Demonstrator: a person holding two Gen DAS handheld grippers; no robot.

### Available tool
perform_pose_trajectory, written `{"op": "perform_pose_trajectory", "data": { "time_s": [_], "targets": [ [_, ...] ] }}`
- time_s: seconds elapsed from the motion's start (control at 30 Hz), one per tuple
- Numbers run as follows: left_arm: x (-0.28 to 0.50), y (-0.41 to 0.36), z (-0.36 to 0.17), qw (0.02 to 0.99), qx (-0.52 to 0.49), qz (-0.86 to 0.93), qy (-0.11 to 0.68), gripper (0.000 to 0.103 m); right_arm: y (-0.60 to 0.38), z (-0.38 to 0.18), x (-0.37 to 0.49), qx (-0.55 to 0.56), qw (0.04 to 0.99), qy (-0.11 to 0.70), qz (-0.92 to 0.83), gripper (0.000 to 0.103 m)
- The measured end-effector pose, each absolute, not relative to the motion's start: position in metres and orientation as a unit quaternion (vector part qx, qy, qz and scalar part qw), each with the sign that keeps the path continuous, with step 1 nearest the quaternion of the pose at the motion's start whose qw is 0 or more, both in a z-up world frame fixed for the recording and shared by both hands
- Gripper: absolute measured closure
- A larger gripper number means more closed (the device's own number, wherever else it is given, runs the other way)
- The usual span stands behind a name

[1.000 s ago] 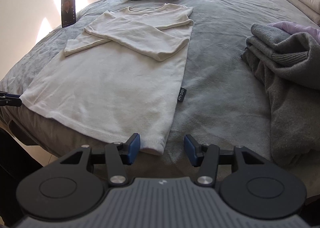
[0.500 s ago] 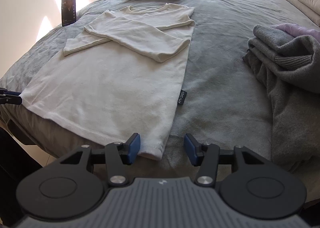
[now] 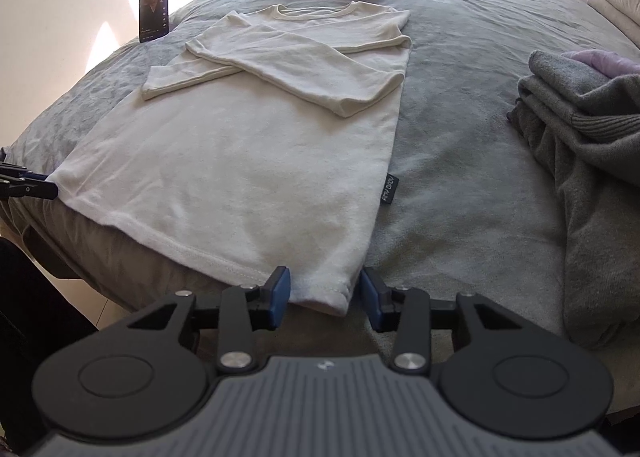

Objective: Fold clothes
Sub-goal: 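Grasp the sweatshirt hem with the right gripper while the left gripper grasps it too, then lift the held hem with both grippers and fold it toward the collar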

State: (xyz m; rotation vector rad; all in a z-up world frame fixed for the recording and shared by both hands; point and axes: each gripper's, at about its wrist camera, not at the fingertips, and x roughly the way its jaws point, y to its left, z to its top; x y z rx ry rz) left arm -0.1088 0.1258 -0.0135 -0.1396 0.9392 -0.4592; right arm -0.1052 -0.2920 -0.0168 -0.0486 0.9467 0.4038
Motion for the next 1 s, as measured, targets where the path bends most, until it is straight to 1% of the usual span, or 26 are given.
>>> {"op": "perform_pose_trajectory", "data": {
  "time_s": [0.17, 0.27, 0.33, 0.43, 0.5, 0.57, 0.67, 1.0],
  "targets": [
    [-0.110, 0.127, -0.014, 0.865, -0.071, -0.217, 0.446, 0.081, -0.292, -0.016, -0.107, -0.021, 0.870, 0.453, 0.192, 0.075],
    [-0.110, 0.127, -0.014, 0.867, -0.069, -0.215, 0.445, 0.083, -0.292, -0.016, -0.107, -0.021, 0.871, 0.451, 0.192, 0.077],
    [-0.110, 0.126, -0.014, 0.867, -0.069, -0.214, 0.444, 0.088, -0.293, -0.016, -0.108, -0.020, 0.872, 0.450, 0.191, 0.079],
    [-0.110, 0.125, -0.013, 0.868, -0.069, -0.216, 0.443, 0.092, -0.294, -0.015, -0.107, -0.014, 0.874, 0.447, 0.190, 0.086],
    [-0.111, 0.125, -0.011, 0.868, -0.071, -0.219, 0.440, 0.093, -0.296, -0.012, -0.107, -0.008, 0.876, 0.444, 0.190, 0.091],
    [-0.110, 0.127, -0.010, 0.868, -0.078, -0.220, 0.438, 0.093, -0.297, -0.009, -0.107, -0.003, 0.878, 0.439, 0.190, 0.093],
    [-0.109, 0.129, -0.009, 0.867, -0.091, -0.222, 0.436, 0.094, -0.299, -0.004, -0.106, 0.005, 0.881, 0.432, 0.191, 0.095],
    [-0.105, 0.137, -0.001, 0.868, -0.128, -0.227, 0.423, 0.094, -0.299, 0.009, -0.102, 0.012, 0.893, 0.408, 0.192, 0.095]
  ]
}}
